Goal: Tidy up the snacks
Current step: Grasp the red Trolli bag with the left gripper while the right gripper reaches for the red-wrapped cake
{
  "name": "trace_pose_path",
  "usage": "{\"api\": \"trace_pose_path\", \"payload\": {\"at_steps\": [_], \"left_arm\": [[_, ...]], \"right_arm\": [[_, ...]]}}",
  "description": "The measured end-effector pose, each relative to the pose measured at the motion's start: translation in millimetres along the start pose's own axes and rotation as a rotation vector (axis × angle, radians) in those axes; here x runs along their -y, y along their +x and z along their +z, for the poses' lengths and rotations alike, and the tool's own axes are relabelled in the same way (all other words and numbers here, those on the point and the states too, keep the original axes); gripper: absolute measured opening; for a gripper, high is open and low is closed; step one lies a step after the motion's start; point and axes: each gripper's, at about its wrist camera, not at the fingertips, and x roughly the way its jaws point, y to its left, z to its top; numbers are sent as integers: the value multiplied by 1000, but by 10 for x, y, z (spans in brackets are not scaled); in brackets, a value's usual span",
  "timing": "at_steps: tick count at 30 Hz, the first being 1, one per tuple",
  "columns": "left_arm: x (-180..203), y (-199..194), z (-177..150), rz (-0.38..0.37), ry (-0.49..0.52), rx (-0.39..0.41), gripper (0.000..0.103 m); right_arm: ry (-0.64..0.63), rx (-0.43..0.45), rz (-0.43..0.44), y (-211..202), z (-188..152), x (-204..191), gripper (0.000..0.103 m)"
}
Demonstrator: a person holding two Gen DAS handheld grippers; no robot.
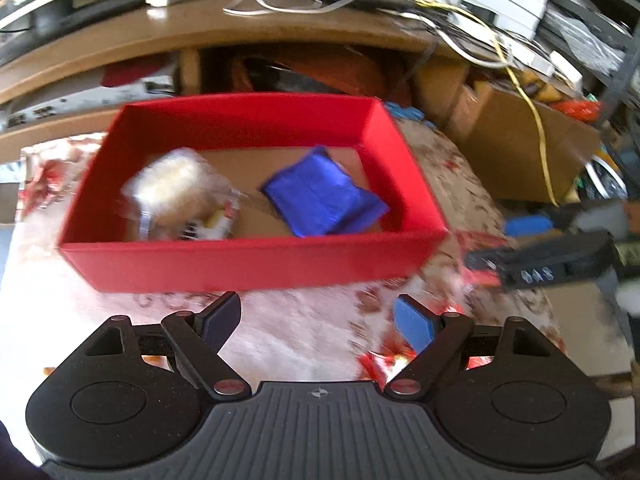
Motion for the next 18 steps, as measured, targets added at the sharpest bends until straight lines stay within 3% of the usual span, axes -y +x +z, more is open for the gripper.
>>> {"api": "trace_pose_path", "payload": {"at_steps": [8, 10, 13, 18], "left_arm": [[213, 162, -51, -58, 34, -58, 88], [238, 190, -61, -63, 45, -68, 88], [254, 224, -65, -63, 54, -77, 88], [249, 234, -95, -78, 67, -87, 88]], "right_arm": [[-51, -35, 67, 246, 77, 67, 71], [-62, -38, 84, 296, 71, 59, 79], [-77, -40, 88, 269, 21, 17, 80], [6, -77, 116, 92, -190, 19, 79]]}}
